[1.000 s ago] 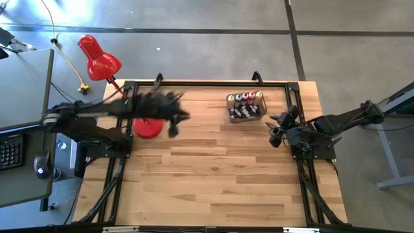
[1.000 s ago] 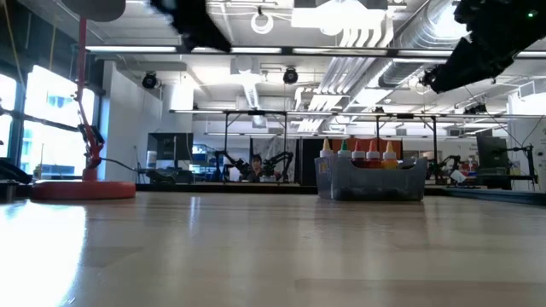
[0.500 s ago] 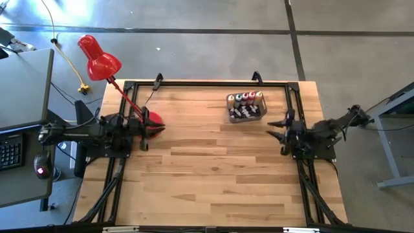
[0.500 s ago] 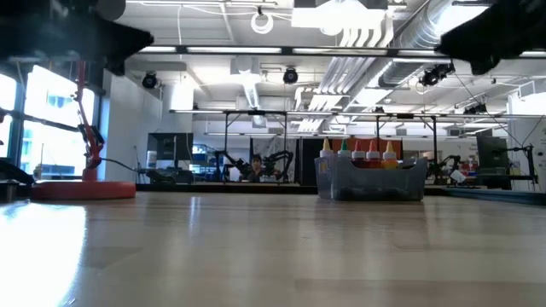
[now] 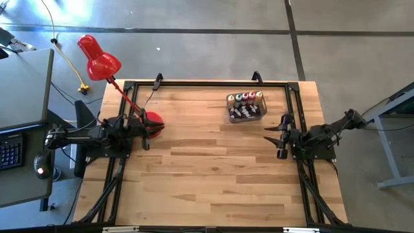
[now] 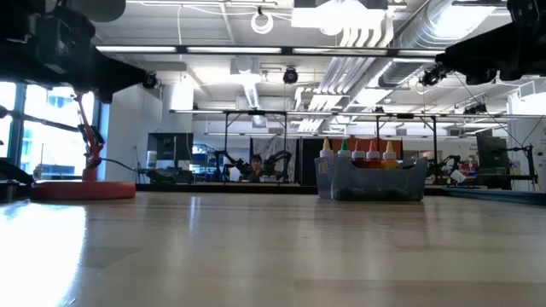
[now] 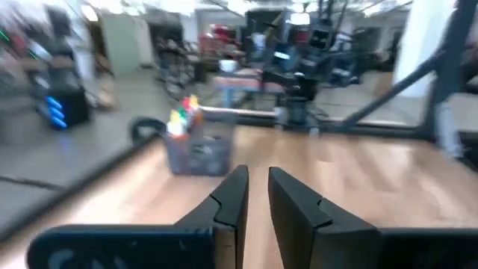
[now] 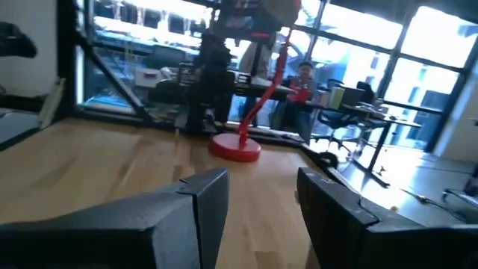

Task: Pick & Place food coloring
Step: Return to Home Position

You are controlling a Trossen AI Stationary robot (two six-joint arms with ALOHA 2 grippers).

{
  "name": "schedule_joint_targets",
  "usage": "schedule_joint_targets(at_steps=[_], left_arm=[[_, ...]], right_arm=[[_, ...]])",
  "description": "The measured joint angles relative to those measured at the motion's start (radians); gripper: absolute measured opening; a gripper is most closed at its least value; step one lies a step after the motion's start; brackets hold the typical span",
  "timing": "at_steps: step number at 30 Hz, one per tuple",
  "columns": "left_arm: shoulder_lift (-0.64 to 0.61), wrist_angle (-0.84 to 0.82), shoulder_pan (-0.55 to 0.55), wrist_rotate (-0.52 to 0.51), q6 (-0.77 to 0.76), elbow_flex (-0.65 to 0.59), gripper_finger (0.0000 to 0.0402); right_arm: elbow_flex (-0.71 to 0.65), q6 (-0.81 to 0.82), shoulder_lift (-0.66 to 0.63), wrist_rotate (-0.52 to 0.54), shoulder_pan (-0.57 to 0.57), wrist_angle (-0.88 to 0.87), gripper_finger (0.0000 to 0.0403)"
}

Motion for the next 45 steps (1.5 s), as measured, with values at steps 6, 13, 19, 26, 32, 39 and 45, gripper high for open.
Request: schedule_joint_targets(at_steps=[6, 13, 19, 26, 32, 39, 45], left_arm=[[-0.001, -0.01, 0.0, 0.12, -0.239, 0.0, 0.0052], [-0.001, 0.022, 0.0, 0.101, -0.194, -0.001, 0.0052], [-0.003, 0.007, 0.0, 0.086, -0.193, -0.001, 0.0053], [-0.003, -0.018, 0.0, 0.086, -0.193, -0.002, 0.0053], [-0.003, -0.015, 0.0, 0.087, -0.193, -0.002, 0.0053], [-0.003, -0.015, 0.0, 0.087, -0.193, -0.002, 0.0053], [-0.003, -0.015, 0.0, 0.087, -0.193, -0.002, 0.0053]], right_arm=[[-0.043, 0.021, 0.0, -0.059, -0.001, 0.039, 0.0154], [-0.043, 0.017, 0.021, -0.319, -0.001, 0.021, 0.0154], [-0.043, 0.015, 0.021, -0.303, -0.001, 0.029, 0.0154], [-0.043, 0.015, 0.021, -0.304, -0.001, 0.03, 0.0154], [-0.043, 0.029, 0.021, -0.288, -0.001, 0.036, 0.0154], [-0.043, 0.284, 0.021, -0.149, -0.001, 0.056, 0.0154], [-0.043, 0.324, 0.021, -0.102, -0.001, 0.055, 0.0154]])
